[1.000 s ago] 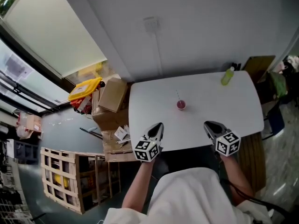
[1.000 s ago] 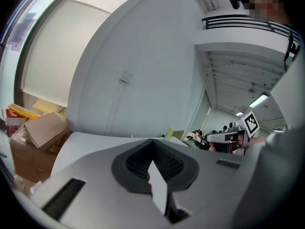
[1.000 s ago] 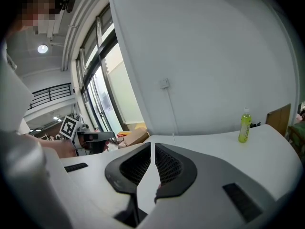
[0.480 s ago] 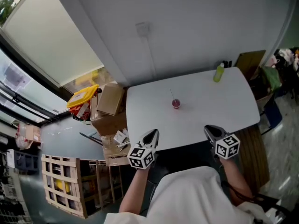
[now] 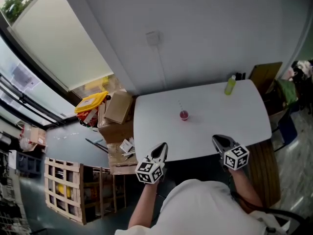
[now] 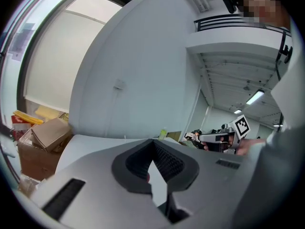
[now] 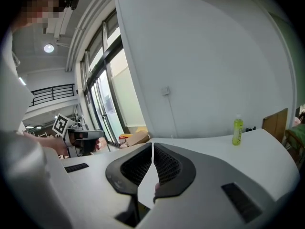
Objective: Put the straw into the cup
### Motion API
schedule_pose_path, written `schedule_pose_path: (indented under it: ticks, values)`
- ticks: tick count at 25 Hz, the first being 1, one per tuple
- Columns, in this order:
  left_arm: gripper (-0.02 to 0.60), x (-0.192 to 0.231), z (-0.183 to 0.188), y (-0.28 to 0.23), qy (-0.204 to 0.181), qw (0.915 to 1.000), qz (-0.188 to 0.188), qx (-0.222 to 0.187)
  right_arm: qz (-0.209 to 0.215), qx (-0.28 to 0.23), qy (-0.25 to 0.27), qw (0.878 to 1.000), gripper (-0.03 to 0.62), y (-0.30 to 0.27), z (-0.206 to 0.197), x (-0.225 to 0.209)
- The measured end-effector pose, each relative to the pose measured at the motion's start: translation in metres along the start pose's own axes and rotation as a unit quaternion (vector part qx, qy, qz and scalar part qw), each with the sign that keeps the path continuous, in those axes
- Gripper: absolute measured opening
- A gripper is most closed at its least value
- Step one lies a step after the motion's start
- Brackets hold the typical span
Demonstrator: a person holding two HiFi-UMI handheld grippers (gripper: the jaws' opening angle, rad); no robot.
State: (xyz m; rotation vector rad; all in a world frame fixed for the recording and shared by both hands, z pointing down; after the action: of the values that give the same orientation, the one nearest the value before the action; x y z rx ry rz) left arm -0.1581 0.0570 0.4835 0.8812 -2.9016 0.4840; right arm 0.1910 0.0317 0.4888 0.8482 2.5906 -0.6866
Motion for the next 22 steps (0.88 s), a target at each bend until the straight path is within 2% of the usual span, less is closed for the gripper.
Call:
schedule_pose_path:
  ticks: [7,13,22]
  values:
    - [0.002,-0.006,-0.004,-0.009,0.002,1.0,0.007,0.006,0.01,0.005,-0.004,1.0,0.041,-0.001,0.003,-0.009]
    - [0.002,-0.008,-0.002,-0.015,0.009,0.9997,0.022,0.004,-0.006,0.004,-0.014,1.0,0.041,0.002,0.006,-0.022]
    - [0.002,-0.004,-0.01,-0.015,0.024,0.9993,0.027,0.011,0.006,0.013,-0.016,1.0,0.041,-0.01,0.003,-0.021]
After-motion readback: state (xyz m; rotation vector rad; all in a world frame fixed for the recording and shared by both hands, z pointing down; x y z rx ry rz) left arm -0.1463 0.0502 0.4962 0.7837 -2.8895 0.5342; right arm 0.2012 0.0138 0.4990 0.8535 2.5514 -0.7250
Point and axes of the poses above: the fingertips, and each gripper's own axes: y backward along the fingers, x to its left, z out of its top, the point moved 10 cm from there along y, backward along the fingers, and after that the axes turned 11 degrees about -y, right-handed, at the moved point
